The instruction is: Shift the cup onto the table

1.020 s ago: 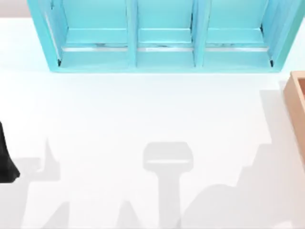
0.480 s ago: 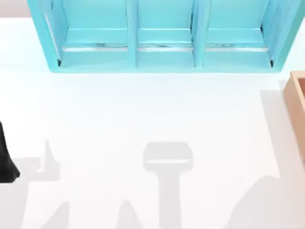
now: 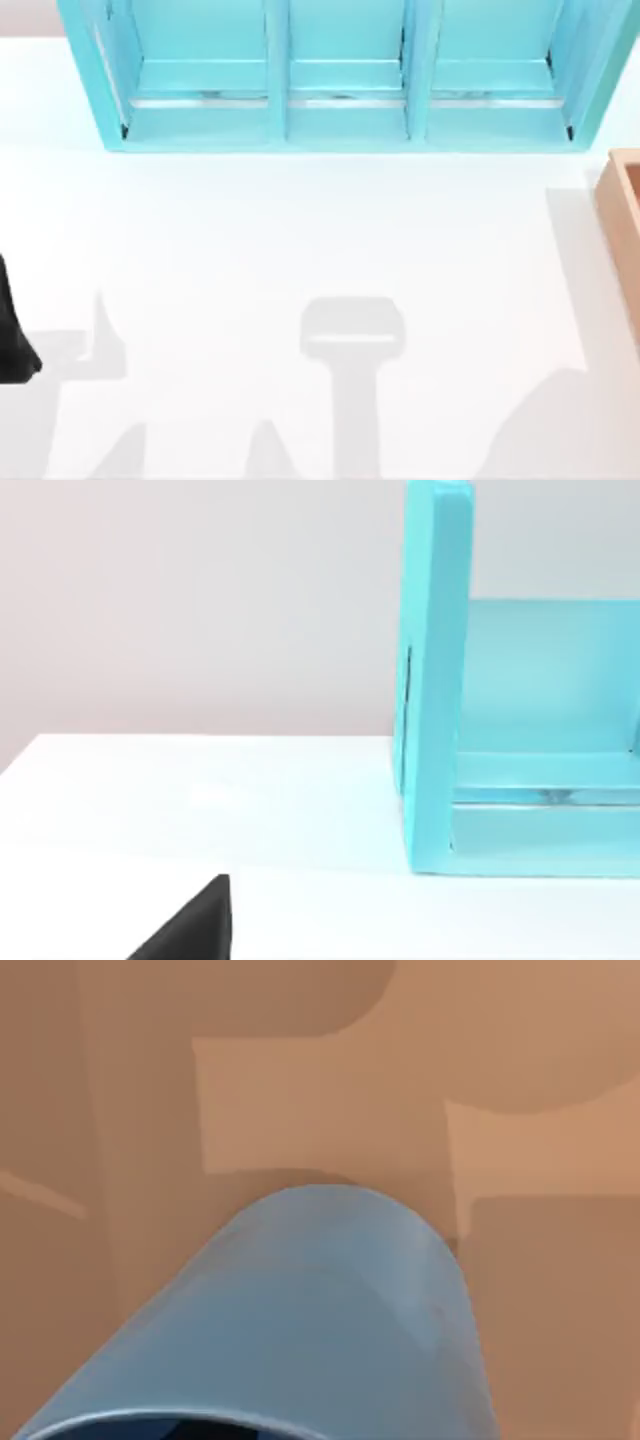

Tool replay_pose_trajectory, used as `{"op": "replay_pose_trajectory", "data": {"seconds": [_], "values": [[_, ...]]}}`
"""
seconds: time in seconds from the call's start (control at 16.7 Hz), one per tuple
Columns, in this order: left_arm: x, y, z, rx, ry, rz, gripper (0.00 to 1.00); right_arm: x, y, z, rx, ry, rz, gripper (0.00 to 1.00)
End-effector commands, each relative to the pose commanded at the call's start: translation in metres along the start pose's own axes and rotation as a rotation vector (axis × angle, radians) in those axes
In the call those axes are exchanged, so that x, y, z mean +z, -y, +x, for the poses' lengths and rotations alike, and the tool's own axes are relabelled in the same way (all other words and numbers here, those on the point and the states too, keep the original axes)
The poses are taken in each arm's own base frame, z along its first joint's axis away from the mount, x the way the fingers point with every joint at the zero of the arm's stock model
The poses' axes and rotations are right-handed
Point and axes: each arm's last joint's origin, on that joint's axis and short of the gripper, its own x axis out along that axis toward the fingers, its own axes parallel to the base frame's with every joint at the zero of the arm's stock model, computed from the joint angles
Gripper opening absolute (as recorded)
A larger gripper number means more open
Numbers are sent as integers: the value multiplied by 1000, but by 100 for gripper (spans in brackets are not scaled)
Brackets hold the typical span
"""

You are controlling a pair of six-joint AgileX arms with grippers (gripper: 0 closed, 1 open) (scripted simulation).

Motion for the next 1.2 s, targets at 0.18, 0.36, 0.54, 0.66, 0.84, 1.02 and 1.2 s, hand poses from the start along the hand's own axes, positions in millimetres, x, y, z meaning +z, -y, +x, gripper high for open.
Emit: {"op": "replay_pose_trajectory", "data": {"seconds": [0.18,0.36,0.54,0.66,0.84,1.02,1.2], "values": [[0,0,0,0,0,0,100,0,0,0,0,0,0,55],[0,0,0,0,0,0,100,0,0,0,0,0,0,32],[0,0,0,0,0,0,100,0,0,0,0,0,0,10],[0,0,0,0,0,0,100,0,0,0,0,0,0,0],[0,0,0,0,0,0,100,0,0,0,0,0,0,0],[0,0,0,0,0,0,100,0,0,0,0,0,0,0],[0,0,0,0,0,0,100,1,-1,-2,-2,4,0,0]]}}
